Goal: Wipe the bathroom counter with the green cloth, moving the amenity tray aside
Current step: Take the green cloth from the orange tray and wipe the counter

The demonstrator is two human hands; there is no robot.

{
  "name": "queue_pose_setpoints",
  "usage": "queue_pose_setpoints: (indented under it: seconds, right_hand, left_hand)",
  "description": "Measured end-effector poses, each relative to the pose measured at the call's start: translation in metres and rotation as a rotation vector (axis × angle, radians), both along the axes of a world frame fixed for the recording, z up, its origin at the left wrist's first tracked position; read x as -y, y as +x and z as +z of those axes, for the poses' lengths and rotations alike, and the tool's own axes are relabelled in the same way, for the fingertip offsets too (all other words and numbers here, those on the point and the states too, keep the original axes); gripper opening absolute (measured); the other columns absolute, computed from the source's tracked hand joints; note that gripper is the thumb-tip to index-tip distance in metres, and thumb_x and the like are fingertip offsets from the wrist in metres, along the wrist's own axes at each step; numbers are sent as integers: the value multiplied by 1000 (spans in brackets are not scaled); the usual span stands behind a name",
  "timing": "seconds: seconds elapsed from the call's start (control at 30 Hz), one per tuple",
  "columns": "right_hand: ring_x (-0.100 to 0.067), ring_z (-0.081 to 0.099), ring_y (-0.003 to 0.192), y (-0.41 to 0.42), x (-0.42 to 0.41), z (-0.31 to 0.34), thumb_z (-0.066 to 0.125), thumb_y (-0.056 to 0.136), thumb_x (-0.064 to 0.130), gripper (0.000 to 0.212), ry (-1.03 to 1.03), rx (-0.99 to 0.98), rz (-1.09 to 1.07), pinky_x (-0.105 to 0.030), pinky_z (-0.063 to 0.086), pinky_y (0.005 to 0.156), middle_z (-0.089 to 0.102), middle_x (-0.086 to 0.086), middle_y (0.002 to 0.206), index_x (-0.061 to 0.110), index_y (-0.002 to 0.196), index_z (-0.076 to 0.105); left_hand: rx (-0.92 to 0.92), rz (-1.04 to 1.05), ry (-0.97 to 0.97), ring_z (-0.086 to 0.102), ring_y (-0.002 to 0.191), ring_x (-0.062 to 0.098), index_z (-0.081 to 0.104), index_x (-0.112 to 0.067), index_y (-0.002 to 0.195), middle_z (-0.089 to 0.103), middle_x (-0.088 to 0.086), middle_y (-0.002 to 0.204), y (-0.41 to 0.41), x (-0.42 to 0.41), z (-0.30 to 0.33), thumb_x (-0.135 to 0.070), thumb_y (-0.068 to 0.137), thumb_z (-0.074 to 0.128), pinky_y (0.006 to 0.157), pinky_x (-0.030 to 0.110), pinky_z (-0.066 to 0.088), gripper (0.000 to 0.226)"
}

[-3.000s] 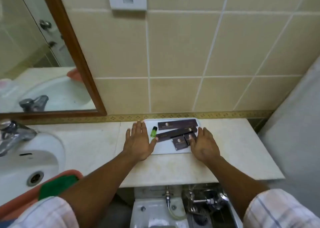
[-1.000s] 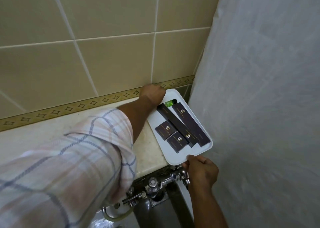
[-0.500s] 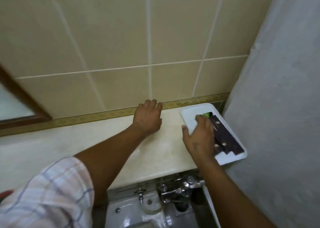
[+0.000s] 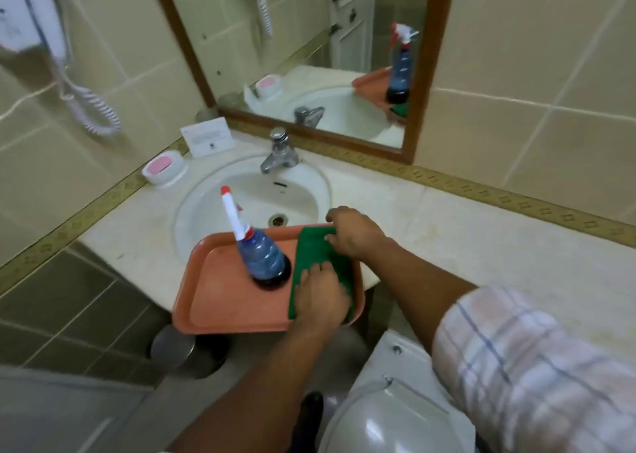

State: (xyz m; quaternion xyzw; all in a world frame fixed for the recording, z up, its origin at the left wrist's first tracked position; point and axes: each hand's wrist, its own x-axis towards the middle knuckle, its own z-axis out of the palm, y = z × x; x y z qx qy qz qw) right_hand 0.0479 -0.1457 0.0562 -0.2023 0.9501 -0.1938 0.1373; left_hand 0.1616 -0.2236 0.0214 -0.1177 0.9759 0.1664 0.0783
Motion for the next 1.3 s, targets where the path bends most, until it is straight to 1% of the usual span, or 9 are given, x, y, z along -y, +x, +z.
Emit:
queue_pose_setpoints:
  seconds: [0.2,0.3,0.5,0.7,0.87,0.97,1.07,1.2,1.3]
  right_hand:
    - [-28,53,124,9,34,-40,61,89,28,54,149,70,44,-33,40,101,56,-11,138,12,139,49]
    - [-30,56,120,5,41,-39,60,86,35,49,220,12,77,-33,41,100,62,-11,129,12,129,57]
    - [-27,59,114,-9,39,-41,68,82,29,45,165,217,-68,-35,46,102,62,-12,124,11,123,62]
    - [-20,60,81,-7,47,-51,68,77,35,23,197,108,-102,-29,46,68,54,-2,78,17,73,54]
    - [-18,64,77,-8,42,-50,73,76,21,15,-80,360,-218,-29,54,63,66,-7,84,10,81,65]
    - [-21,65,88,-13,16,-37,75,73,18,37,-294,501,-342,-31,57,73,66,-9,92,9,108,66]
    - [-24,66,87,-21,-28,-14,82,66,17,46,-468,621,-449,-34,59,71,66,-9,99,11,106,62]
    - [-30,68,92,-42,-96,15,88,63,14,46,-592,547,-614,-44,60,81,69,-12,105,14,102,62]
    - [-25,68,86,-64,-151,29,89,63,13,42,-588,436,-737,-40,61,74,69,-7,98,20,92,59]
  left_hand:
    - [45,233,43,45,117,29,48,-9,124,49,12,128,21,19,-25,-35,89,55,93,42,43,43]
    - [85,357,66,46,119,31,45,-8,126,49,13,130,18,20,-27,-42,83,63,93,43,42,57]
    - [147,437,292,63,101,37,57,-7,104,68,17,108,4,32,-35,-37,74,70,80,40,53,44]
    - [58,426,432,64,86,37,60,-7,94,67,15,90,-5,36,-40,-22,70,67,70,37,51,30]
    - [98,586,732,65,74,28,63,-10,97,70,8,81,-16,31,-33,-17,58,69,68,34,52,40]
    - [137,738,1034,68,73,29,66,-6,92,73,11,77,-16,31,-24,-10,57,65,56,33,55,35]
    - [45,690,1187,72,72,31,69,-8,93,76,10,75,-19,19,-7,-2,66,61,48,31,54,29]
    - [101,495,1448,74,75,31,69,-8,98,77,14,86,-46,-32,15,5,74,62,57,38,59,29]
    - [188,387,1430,74,83,27,68,-16,100,77,7,91,-76,-79,14,-3,79,70,69,46,61,25]
